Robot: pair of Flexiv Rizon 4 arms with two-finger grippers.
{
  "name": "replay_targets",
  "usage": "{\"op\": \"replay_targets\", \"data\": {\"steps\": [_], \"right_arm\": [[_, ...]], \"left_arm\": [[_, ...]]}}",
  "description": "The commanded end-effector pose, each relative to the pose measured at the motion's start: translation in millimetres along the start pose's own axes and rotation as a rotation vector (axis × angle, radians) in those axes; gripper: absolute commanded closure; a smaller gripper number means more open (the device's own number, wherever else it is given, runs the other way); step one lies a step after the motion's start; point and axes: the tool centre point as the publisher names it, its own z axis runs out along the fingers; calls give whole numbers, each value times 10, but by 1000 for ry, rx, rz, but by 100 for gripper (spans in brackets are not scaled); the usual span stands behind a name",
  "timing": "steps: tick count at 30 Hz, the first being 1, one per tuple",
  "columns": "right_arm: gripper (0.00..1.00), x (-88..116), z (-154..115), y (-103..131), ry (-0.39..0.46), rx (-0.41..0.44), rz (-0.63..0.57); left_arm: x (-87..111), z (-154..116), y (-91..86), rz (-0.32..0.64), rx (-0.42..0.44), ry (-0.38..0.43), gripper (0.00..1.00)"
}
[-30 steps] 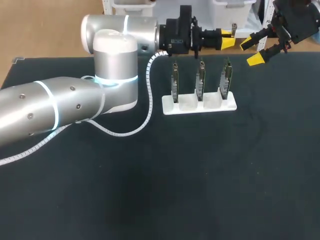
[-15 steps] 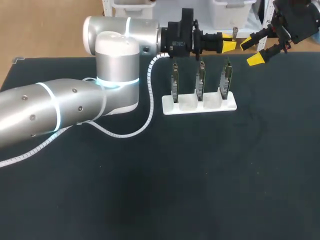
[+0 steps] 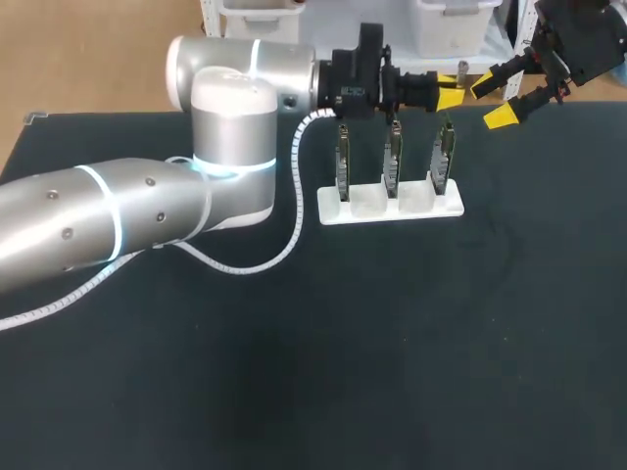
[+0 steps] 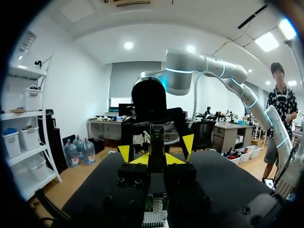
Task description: Pick up the optical module with the left hand, and insert it into the network port with the right hand.
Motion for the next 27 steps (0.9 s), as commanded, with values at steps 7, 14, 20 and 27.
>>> {"op": "replay_targets", "data": {"steps": [7,14,20,27], "right_arm": [[0,0,2,15,0,4,0],[0,0,2,15,0,4,0],[0,0,2,15,0,4,0],[0,0,2,15,0,4,0]], "left_arm": [[11,-49,-42,7,-23,0,100],[-46,-47,-48,79,-21,-15,100],[-46,-47,-48,79,-21,-15,100],[-46,-47,-48,79,-21,-15,100]]}}
